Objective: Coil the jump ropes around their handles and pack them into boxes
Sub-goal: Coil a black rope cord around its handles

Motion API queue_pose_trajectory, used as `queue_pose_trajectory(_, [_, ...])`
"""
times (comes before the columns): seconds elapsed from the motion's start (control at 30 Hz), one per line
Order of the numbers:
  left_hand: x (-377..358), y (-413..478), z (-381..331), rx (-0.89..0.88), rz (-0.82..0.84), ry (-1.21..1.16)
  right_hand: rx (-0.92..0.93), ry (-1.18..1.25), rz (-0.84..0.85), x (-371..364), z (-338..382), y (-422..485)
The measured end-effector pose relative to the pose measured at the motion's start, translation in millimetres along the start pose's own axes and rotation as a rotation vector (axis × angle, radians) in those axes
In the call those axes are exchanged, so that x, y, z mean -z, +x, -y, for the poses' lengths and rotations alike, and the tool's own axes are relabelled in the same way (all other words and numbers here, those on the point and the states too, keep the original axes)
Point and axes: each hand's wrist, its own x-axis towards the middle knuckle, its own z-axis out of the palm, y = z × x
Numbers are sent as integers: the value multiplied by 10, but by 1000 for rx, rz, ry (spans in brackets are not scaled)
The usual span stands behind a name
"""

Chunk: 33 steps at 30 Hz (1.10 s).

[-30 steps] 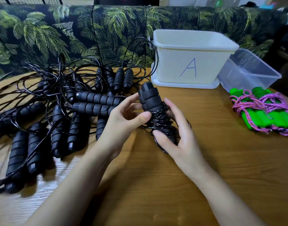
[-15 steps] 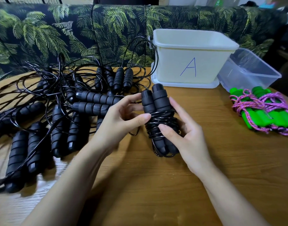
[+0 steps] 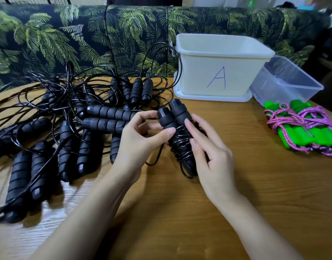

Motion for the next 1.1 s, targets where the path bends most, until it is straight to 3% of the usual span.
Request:
queue_pose_trajectory(0.2, [-45,-35,25,-34,-28,-7,110,-618,128,-46,98,-14])
queue_pose_trajectory(0.43, [-23,-7,78,-151,144,149,15,-610,85,-45,25,-3])
queue_pose_trajectory(0.6, [119,84,150,-635,180,875,-84,-639,66,57,-75,47])
queue_pose_trajectory(0.67, [132,109,175,-767,134,1136,-116,-630,70,86,-105,54])
queue_pose_trajectory(0.73, [134,130,207,-827,139,1250,-137,-585,78,99,-122,60])
queue_pose_trajectory(0.83, [116,105,206,-703,216,1171,-173,-437,55,109,-112,61])
queue_pose_trajectory(0.93, [103,62,180,-367,262,799,-182,-259,36,120,-93,67])
queue_pose_trajectory(1.1, [113,97,82,-59,338,300,-162,160,86,110,30,54])
